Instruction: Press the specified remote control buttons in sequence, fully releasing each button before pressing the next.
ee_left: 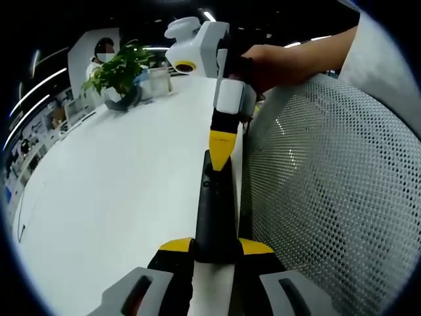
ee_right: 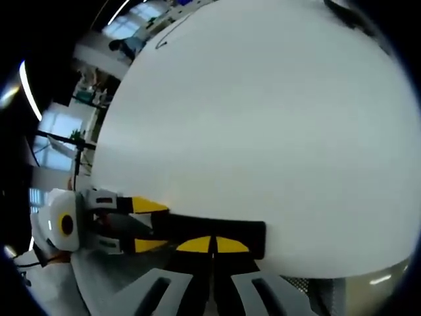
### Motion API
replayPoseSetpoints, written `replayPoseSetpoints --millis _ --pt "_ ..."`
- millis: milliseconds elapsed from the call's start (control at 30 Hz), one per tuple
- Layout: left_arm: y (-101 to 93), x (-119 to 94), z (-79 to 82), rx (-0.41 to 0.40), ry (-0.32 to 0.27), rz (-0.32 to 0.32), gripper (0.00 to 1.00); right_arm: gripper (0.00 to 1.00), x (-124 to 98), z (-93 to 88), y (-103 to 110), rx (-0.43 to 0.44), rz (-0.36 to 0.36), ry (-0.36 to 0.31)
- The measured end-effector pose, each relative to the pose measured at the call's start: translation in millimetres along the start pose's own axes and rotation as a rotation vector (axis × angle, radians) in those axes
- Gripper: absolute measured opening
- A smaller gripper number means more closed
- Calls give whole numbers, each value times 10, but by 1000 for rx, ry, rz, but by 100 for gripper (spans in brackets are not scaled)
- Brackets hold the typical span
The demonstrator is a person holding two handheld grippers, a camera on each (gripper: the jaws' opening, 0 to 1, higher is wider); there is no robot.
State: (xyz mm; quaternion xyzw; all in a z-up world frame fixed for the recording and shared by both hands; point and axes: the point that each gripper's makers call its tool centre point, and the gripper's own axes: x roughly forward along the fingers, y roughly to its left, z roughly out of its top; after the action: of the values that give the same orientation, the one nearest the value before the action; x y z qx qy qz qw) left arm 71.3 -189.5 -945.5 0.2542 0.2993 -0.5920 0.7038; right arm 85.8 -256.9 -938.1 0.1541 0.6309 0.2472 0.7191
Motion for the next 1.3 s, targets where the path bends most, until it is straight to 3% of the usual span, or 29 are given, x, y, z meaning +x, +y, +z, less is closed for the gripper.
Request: replayPoseSetpoints --millis 567,767,1300 --pt "12 18 12 -27 2 10 25 0 9 26 -36 58 26 -17" --pt "13 19 12 -27 2 11 25 0 8 14 -2 13 14 -17" --pt "6 31 29 -28 -1 7 24 0 -14 41 37 0 24 -30"
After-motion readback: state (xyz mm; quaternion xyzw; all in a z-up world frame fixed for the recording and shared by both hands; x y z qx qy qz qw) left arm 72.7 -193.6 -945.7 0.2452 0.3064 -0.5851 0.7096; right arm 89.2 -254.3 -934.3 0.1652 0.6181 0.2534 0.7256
